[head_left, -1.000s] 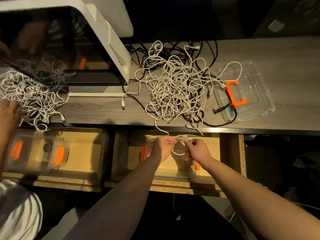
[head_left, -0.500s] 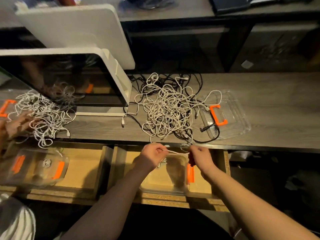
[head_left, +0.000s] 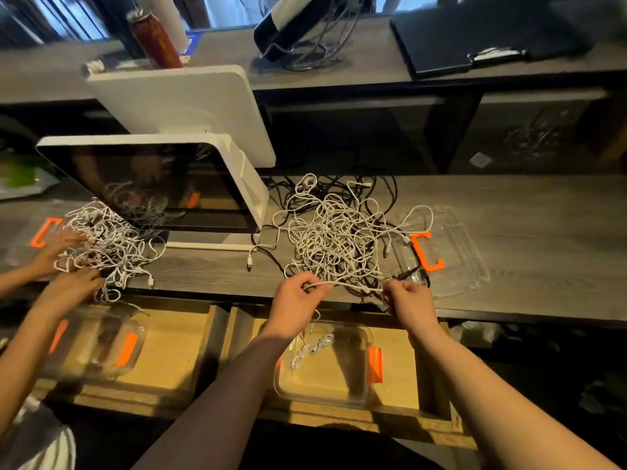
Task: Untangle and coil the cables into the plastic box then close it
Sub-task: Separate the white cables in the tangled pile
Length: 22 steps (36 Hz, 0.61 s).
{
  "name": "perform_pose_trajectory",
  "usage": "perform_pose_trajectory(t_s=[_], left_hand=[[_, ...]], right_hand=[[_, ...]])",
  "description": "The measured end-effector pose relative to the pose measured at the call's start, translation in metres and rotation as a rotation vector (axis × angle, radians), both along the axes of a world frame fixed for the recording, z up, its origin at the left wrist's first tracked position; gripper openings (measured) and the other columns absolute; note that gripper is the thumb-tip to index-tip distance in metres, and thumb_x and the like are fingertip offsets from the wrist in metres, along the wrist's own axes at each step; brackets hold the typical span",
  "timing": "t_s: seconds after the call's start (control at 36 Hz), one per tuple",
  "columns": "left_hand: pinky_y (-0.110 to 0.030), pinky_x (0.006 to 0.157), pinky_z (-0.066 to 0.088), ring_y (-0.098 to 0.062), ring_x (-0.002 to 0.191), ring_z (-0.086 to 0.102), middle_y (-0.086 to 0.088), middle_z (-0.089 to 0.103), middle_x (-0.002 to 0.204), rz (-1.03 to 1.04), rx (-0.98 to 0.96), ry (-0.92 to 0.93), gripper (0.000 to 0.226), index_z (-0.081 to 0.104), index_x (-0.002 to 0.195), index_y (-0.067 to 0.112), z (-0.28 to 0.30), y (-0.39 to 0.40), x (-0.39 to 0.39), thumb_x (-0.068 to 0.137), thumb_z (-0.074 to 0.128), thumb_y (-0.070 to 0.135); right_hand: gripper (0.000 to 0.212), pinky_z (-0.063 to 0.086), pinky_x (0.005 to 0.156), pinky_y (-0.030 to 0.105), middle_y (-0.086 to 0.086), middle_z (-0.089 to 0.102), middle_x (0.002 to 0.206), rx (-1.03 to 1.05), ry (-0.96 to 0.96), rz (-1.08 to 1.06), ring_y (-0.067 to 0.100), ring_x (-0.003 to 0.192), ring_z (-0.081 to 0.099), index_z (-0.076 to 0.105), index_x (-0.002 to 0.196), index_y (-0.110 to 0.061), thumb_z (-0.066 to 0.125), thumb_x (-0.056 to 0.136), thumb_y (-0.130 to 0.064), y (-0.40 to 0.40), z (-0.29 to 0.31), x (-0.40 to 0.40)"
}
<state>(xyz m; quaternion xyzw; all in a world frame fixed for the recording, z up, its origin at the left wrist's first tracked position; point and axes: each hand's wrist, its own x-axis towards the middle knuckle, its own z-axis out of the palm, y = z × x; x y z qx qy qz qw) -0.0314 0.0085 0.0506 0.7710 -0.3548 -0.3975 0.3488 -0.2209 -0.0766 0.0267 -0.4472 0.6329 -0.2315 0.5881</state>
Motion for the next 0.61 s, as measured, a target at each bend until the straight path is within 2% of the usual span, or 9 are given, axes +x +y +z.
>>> perform_pose_trajectory(t_s=[0.06, 0.14, 0.22, 0.33, 0.39, 0.44, 0.5, 0.56, 0.61], left_hand=[[-0.018, 0.054, 0.042, -0.009, 0.061, 0.052, 0.004, 0.059, 0.068, 0.063, 0.018, 0.016, 0.021, 0.069, 0.083, 0.014, 0.0, -0.002, -0.001, 0.088, 0.076, 0.033], [-0.027, 0.055, 0.04, -0.015, 0.054, 0.043, -0.003, 0.046, 0.059, 0.097, 0.023, 0.04, 0.044, 0.06, 0.068, 0.005, 0.002, -0.006, -0.004, 0.085, 0.077, 0.042], [-0.03, 0.058, 0.03, -0.016, 0.055, 0.033, -0.004, 0.037, 0.06, 0.05, 0.012, 0.054, 0.04, 0.055, 0.066, 0.014, 0.009, -0.011, -0.008, 0.091, 0.07, 0.041], [-0.028, 0.066, 0.035, -0.014, 0.06, 0.043, -0.006, 0.046, 0.062, -0.043, 0.017, 0.102, 0.028, 0.063, 0.07, 0.011, 0.022, -0.02, -0.016, 0.095, 0.063, 0.025], [-0.019, 0.067, 0.04, -0.005, 0.059, 0.053, 0.002, 0.056, 0.059, -0.129, 0.051, 0.098, 0.033, 0.066, 0.067, 0.012, 0.03, -0.024, -0.019, 0.097, 0.06, 0.023], [-0.023, 0.068, 0.04, -0.007, 0.061, 0.055, 0.003, 0.06, 0.059, -0.197, 0.077, 0.087, 0.038, 0.067, 0.064, 0.018, 0.037, -0.025, -0.023, 0.099, 0.058, 0.029], [-0.03, 0.065, 0.036, -0.007, 0.052, 0.045, 0.01, 0.051, 0.05, -0.205, 0.056, 0.096, 0.037, 0.067, 0.065, 0.018, 0.046, -0.028, -0.027, 0.099, 0.057, 0.029], [-0.043, 0.064, 0.039, -0.004, 0.045, 0.048, 0.015, 0.053, 0.046, -0.165, 0.0, 0.122, 0.034, 0.066, 0.069, 0.012, 0.056, -0.031, -0.029, 0.101, 0.055, 0.02], [-0.054, 0.066, 0.039, -0.028, 0.054, 0.053, 0.014, 0.051, 0.043, -0.068, -0.054, 0.159, 0.035, 0.063, 0.067, 0.012, 0.062, -0.033, -0.026, 0.1, 0.055, 0.018]], right_hand=[[0.034, 0.039, 0.057, 0.033, 0.007, 0.053, 0.056, -0.036, 0.04, -0.01, 0.018, 0.056, 0.049, 0.06, 0.061, -0.013, 0.062, 0.093, -0.022, 0.0, 0.002, -0.001], [0.037, 0.037, 0.05, 0.029, 0.006, 0.05, 0.053, -0.194, 0.151, -0.03, 0.016, 0.052, 0.046, 0.055, 0.057, -0.011, 0.059, 0.093, -0.019, 0.001, 0.005, -0.006], [0.041, 0.034, 0.044, 0.018, 0.003, 0.047, 0.047, -0.322, 0.225, -0.006, 0.018, 0.049, 0.046, 0.051, 0.051, -0.012, 0.059, 0.091, -0.014, 0.001, 0.006, -0.009], [0.04, 0.038, 0.066, 0.032, -0.002, 0.049, 0.051, -0.444, 0.307, 0.091, 0.026, 0.067, 0.054, 0.051, 0.049, -0.018, 0.061, 0.087, -0.014, -0.004, -0.003, -0.007], [0.022, 0.042, 0.077, 0.034, 0.0, 0.058, 0.077, -0.488, 0.249, 0.166, 0.019, 0.085, 0.055, 0.062, 0.07, -0.018, 0.061, 0.092, -0.022, -0.005, 0.001, -0.002], [0.013, 0.043, 0.083, 0.024, -0.002, 0.062, 0.095, -0.462, 0.069, 0.265, 0.009, 0.093, 0.055, 0.065, 0.093, -0.018, 0.059, 0.098, -0.028, -0.002, 0.013, 0.007], [0.021, 0.044, 0.08, 0.02, -0.005, 0.064, 0.09, -0.364, -0.175, 0.377, 0.005, 0.086, 0.057, 0.065, 0.094, -0.016, 0.05, 0.103, -0.028, 0.003, 0.028, 0.015], [0.033, 0.045, 0.075, 0.022, 0.0, 0.062, 0.078, -0.267, -0.315, 0.442, 0.011, 0.077, 0.057, 0.064, 0.085, -0.012, 0.044, 0.104, -0.029, 0.006, 0.035, 0.02], [0.039, 0.047, 0.065, 0.03, 0.012, 0.057, 0.073, -0.169, -0.359, 0.427, 0.024, 0.066, 0.056, 0.064, 0.083, -0.009, 0.049, 0.099, -0.041, 0.009, 0.037, 0.021]])
